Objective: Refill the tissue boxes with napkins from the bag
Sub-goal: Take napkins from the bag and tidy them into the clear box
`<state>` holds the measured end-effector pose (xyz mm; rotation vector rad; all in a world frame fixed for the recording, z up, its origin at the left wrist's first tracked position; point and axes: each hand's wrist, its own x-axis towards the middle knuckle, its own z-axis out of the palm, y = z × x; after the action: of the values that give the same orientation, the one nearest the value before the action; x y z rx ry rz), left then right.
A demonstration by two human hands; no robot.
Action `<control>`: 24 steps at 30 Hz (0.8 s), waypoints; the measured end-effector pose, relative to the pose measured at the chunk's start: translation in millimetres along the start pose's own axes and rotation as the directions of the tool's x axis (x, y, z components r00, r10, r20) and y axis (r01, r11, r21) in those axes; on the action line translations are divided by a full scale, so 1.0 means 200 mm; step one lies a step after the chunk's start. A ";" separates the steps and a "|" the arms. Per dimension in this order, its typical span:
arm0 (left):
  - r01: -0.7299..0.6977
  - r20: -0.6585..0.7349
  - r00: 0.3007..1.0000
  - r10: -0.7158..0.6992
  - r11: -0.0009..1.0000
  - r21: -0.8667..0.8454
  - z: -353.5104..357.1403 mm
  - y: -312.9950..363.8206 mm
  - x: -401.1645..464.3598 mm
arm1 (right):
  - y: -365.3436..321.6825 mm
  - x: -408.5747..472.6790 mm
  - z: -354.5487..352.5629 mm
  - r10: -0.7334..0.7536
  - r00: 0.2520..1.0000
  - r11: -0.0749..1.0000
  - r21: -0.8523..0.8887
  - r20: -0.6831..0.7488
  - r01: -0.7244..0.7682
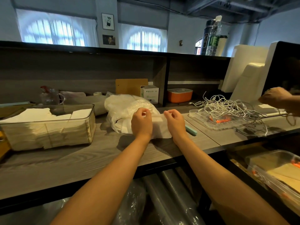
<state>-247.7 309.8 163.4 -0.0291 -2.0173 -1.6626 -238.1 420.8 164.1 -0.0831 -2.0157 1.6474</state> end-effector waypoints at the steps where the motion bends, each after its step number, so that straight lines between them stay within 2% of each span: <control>1: 0.003 -0.008 1.000 -0.003 1.000 0.003 0.00 -0.01 0.01 | 0.01 0.01 0.00 0.023 0.999 0.999 0.026 -0.032 -0.022; 4: 0.015 -0.006 1.000 -0.015 1.000 -0.021 0.00 -0.02 0.03 | 0.01 0.03 0.00 0.076 0.997 0.993 0.093 -0.034 -0.072; 7: 0.010 0.007 1.000 -0.010 0.999 -0.034 0.00 -0.02 0.02 | 0.01 0.02 0.01 0.074 0.997 0.996 0.044 0.005 -0.074; 11: 0.041 -0.006 0.999 -0.042 0.997 -0.071 -0.01 -0.02 0.02 | 0.03 0.04 -0.01 0.138 0.989 0.990 0.020 -0.061 -0.137; 13: 0.079 0.019 0.997 -0.078 0.993 -0.091 -0.01 -0.02 0.02 | 0.01 0.04 0.00 0.088 0.996 0.994 -0.062 0.013 -0.087; 16: 0.098 0.065 0.994 -0.090 0.986 -0.136 0.00 -0.02 0.02 | 0.00 0.01 0.01 0.106 0.993 0.994 0.024 0.059 -0.108; 19: 0.095 0.028 0.995 -0.093 0.991 -0.091 -0.01 -0.02 0.02 | 0.02 0.02 0.00 0.109 0.994 0.992 0.055 0.012 -0.109; 22: 0.095 -0.007 0.995 -0.095 0.993 -0.072 -0.01 -0.02 0.03 | 0.00 0.01 0.01 0.063 0.991 0.996 0.057 0.115 -0.070; 24: 0.083 -0.006 0.996 -0.083 0.993 -0.084 -0.02 -0.02 0.02 | 0.00 0.01 0.01 0.087 0.989 0.995 0.040 0.122 -0.093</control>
<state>-251.8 304.6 161.9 0.0336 -1.9648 -1.7951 -241.1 419.1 164.0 -0.0608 -2.0899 1.7923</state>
